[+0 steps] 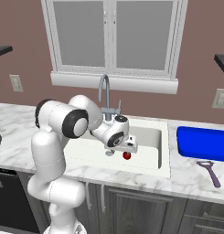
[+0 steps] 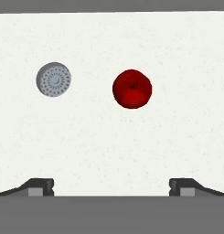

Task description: Pick up all produce items and place them in the sink. Turn on the sink faucet to wash them. Then turn the sink off and put them in the tray.

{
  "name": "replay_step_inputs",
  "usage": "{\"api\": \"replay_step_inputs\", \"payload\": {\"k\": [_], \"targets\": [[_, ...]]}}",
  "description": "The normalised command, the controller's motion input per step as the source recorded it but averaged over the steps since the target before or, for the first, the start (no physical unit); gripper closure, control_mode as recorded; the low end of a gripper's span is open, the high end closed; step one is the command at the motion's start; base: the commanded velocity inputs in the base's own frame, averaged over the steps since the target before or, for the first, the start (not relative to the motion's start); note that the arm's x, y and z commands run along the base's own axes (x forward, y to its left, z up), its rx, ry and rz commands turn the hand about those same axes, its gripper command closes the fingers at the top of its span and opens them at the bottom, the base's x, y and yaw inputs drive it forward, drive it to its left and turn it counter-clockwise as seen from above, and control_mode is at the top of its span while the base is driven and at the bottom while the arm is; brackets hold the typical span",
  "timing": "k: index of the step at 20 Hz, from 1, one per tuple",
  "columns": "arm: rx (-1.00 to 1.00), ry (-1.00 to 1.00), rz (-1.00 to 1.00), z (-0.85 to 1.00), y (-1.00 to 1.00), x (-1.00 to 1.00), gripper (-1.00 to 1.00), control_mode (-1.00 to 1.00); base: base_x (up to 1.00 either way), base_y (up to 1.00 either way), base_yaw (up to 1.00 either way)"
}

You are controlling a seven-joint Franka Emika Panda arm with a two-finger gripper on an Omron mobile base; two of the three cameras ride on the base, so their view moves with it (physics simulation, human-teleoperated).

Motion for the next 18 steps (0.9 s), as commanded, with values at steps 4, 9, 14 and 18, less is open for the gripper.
{"api": "replay_step_inputs", "payload": {"k": [4, 9, 14, 18], "targets": [[0.0, -0.04, 0.0, -0.11, 0.0, 0.1, -1.0, -1.0, 0.0, 0.0, 0.0], [0.0, -0.04, 0.0, -0.14, 0.0, 0.14, -1.0, -1.0, 0.0, 0.0, 0.0], [0.0, -0.03, 0.0, -0.11, -0.06, 0.12, -1.0, -1.0, 0.0, 0.0, 0.0], [0.0, 0.0, 0.0, -0.03, -0.07, 0.16, -1.0, -1.0, 0.0, 0.0, 0.0]]}}
